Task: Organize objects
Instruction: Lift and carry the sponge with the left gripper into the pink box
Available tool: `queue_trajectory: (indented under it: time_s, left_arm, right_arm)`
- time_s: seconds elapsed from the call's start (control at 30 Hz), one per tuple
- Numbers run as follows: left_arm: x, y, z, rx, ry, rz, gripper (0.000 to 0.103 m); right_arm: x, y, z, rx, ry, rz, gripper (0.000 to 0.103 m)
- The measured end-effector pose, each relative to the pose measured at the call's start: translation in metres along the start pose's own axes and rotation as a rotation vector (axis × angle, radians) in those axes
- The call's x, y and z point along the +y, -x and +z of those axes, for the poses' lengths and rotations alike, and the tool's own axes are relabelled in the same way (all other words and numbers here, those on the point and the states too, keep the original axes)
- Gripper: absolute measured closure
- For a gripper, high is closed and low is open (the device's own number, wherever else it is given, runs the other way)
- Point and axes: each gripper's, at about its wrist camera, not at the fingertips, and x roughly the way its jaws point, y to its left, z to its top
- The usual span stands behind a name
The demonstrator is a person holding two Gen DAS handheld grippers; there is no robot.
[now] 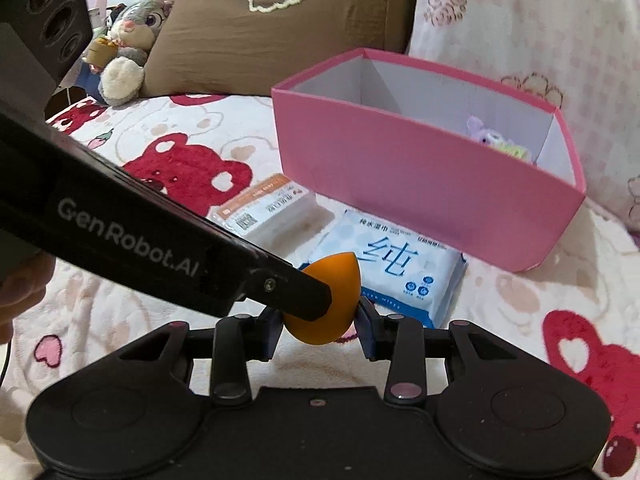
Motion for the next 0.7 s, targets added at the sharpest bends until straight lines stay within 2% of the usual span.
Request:
queue_trajectory:
  time_s: [0.33,0.57,0.7]
  left_arm:
    - [-0.032,0.023,0.016,0.025,-0.111,0.0,0.08]
    - [-0.054,0.042,0.039,0.005,-0.186,-0.017,0.079]
    - [-0.06,0.051,0.06,0.001,-0.191,-0.049,0.079]
  right_arm:
    - [-0.002,0.031,0.016,-0.003,0.019,-0.018,0.06]
    - [-0.014,0.056,0.041,-0.025,0.016,-0.018,0.06]
    - [-0.024,0.068,0.058,-0.042,0.003,-0.014,0.06]
